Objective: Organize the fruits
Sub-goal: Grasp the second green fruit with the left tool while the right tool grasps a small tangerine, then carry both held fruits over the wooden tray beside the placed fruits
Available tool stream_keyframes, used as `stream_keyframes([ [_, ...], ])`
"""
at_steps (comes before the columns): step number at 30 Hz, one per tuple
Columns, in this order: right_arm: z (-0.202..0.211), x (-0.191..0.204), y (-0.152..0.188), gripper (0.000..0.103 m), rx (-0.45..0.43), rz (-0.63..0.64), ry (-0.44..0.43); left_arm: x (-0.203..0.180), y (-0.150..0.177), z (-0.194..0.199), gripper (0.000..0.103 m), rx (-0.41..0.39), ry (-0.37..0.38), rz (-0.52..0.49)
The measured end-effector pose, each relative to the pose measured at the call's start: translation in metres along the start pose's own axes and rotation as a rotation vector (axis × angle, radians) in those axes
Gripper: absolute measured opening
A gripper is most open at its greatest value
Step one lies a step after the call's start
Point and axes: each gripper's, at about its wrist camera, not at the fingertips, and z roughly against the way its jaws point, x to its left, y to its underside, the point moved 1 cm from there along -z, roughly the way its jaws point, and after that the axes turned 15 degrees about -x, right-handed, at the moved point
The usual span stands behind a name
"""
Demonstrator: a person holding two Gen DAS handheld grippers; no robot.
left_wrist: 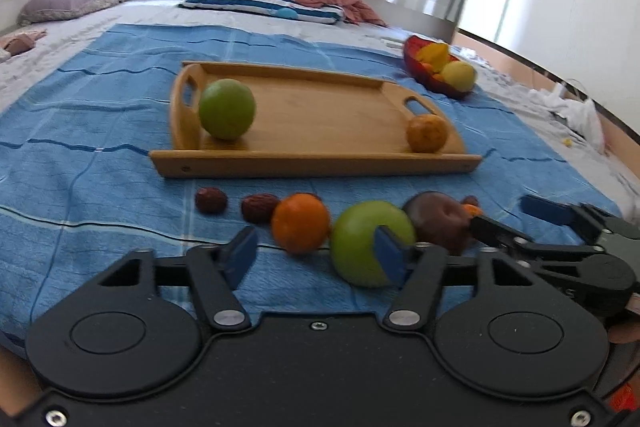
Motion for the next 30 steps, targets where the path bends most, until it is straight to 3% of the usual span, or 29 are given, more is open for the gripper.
stream_keyframes([
  [5,0.003,0.003,-0.001,0.045,0.003,0.027,0.000,-0.014,0.005,-0.002,0.050,0.037,0.077,-0.011],
  [7,0.002,0.002,0.000,0.038,0.020,0.032,0.005,-0.020,0.009,-0.006,0.049,0.045,0.081,-0.017],
  [23,-0.016,0.007,0.007,0.038,0.054,0.064,-0.033,-0.033,0.017,-0.038,0.057,0.040,0.014,-0.019],
  [28,-0.019,0.002,0.006,0.053,0.061,0.052,-0.031,-0.034,0.019,-0.044,0.057,0.037,0.006,-0.015],
  [30,-0.021,-0.002,0.005,0.055,0.067,0.026,-0.032,-0.032,0.019,-0.044,0.057,0.046,0.003,-0.001],
])
